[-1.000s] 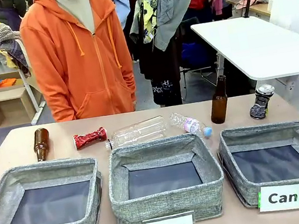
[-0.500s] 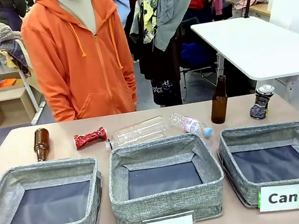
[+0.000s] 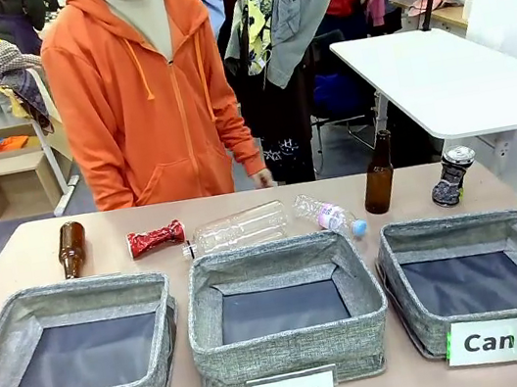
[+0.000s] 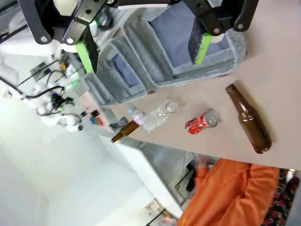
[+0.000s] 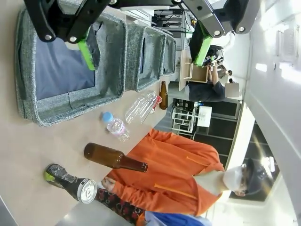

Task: Sort the can waste into the basket.
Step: Pick up the can waste from the table and place it in the right Fabric basket.

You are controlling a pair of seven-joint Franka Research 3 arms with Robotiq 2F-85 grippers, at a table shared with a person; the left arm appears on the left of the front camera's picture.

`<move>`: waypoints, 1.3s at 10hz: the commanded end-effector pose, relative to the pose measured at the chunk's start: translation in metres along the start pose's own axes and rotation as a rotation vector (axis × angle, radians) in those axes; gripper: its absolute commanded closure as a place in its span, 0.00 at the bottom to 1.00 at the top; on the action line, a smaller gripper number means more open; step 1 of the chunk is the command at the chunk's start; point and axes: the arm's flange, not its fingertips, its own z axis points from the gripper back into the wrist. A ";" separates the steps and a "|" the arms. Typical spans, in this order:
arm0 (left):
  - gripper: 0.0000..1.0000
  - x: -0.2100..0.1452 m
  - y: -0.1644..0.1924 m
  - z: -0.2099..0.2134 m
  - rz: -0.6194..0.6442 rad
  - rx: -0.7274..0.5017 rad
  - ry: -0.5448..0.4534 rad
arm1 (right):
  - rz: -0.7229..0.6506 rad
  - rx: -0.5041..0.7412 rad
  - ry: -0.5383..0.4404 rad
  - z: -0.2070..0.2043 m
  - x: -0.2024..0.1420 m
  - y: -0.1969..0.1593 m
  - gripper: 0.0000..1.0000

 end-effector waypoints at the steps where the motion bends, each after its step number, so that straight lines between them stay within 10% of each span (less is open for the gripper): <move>1: 0.00 0.017 -0.038 -0.021 -0.163 0.139 0.160 | 0.030 0.024 -0.014 -0.001 0.004 -0.001 0.00; 6: 0.00 0.099 -0.075 -0.209 -0.592 0.395 0.737 | 0.030 0.024 -0.014 -0.001 0.004 -0.001 0.00; 9: 0.00 0.102 -0.069 -0.275 -0.753 0.622 0.816 | 0.030 0.024 -0.014 -0.001 0.004 -0.001 0.00; 10: 0.00 0.103 -0.078 -0.266 -0.612 0.791 0.720 | 0.030 0.024 -0.014 -0.001 0.004 -0.001 0.00; 11: 0.00 0.095 -0.070 -0.280 -0.768 0.522 0.814 | 0.030 0.024 -0.014 -0.001 0.004 -0.001 0.00; 13: 0.00 0.095 -0.070 -0.280 -0.768 0.522 0.814 | 0.030 0.024 -0.014 -0.001 0.004 -0.001 0.00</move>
